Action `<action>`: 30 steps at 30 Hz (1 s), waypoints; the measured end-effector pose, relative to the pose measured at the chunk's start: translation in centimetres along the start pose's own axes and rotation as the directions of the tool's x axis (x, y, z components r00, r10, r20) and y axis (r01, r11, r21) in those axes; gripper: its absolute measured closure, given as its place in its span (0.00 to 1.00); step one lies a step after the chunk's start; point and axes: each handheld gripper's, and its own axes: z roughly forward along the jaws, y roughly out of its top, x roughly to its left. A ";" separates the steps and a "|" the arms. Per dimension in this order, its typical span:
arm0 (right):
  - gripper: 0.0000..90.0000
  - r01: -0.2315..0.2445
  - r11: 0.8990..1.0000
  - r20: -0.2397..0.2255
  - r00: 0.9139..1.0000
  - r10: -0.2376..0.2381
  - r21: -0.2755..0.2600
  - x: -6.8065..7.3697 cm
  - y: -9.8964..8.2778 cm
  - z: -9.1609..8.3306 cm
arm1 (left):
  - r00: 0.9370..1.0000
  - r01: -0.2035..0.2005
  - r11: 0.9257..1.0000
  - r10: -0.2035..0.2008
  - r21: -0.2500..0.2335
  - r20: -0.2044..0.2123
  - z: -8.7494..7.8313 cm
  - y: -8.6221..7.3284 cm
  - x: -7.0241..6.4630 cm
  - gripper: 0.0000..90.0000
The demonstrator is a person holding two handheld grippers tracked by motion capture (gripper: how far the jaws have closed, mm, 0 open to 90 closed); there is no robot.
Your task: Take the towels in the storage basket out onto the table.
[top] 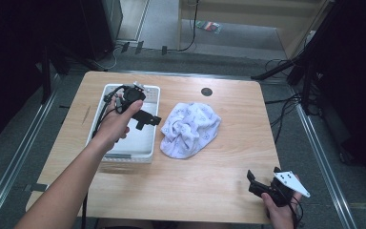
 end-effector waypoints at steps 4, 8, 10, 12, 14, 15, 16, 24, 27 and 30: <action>0.00 -0.001 1.000 -0.001 1.000 0.001 0.001 0.0 0.0 0.0 | 1.000 0.000 1.000 0.001 0.005 -0.018 -1.0 -1.1 0.6 0.00; 0.00 0.001 1.000 0.000 1.000 -0.001 0.001 0.0 0.0 0.0 | 0.999 0.012 1.000 -0.013 -0.018 -0.041 -2.1 -2.2 1.3 0.00; 0.00 0.002 1.000 0.001 1.000 -0.002 0.002 0.0 0.0 0.0 | 0.998 0.013 0.999 -0.015 -0.030 -0.056 -2.6 -2.8 1.6 0.00; 0.00 0.003 1.000 0.001 1.000 -0.003 0.002 0.0 0.0 0.0 | 0.998 0.019 0.999 -0.021 -0.035 -0.065 -2.9 -3.4 1.8 0.00; 0.00 0.002 1.000 0.002 1.000 -0.002 0.003 0.0 0.0 0.0 | 0.996 0.027 0.999 -0.031 -0.043 -0.086 -3.2 -4.1 2.2 0.00; 0.00 0.002 1.000 0.002 1.000 -0.002 0.002 0.0 0.0 0.0 | 0.996 0.036 0.998 -0.040 -0.052 -0.085 -3.3 -4.4 2.3 0.00; 0.00 0.002 1.000 0.002 1.000 -0.002 0.002 0.0 0.0 0.0 | 0.996 0.042 0.997 -0.047 -0.057 -0.077 -3.4 -4.8 2.5 0.00; 0.00 0.001 1.000 0.006 1.000 -0.001 0.002 0.0 0.0 0.1 | 0.996 0.068 0.993 -0.073 -0.100 -0.055 -4.7 -7.7 2.9 0.00; 0.00 0.003 1.000 0.008 1.000 -0.003 0.005 0.0 0.0 0.1 | 0.994 0.065 0.991 -0.075 -0.117 -0.076 -5.2 -8.8 3.0 0.00; 0.00 0.003 1.000 0.010 1.000 -0.003 0.004 0.0 0.0 0.0 | 0.995 0.083 0.988 -0.091 -0.133 -0.052 -5.4 -9.7 3.1 0.00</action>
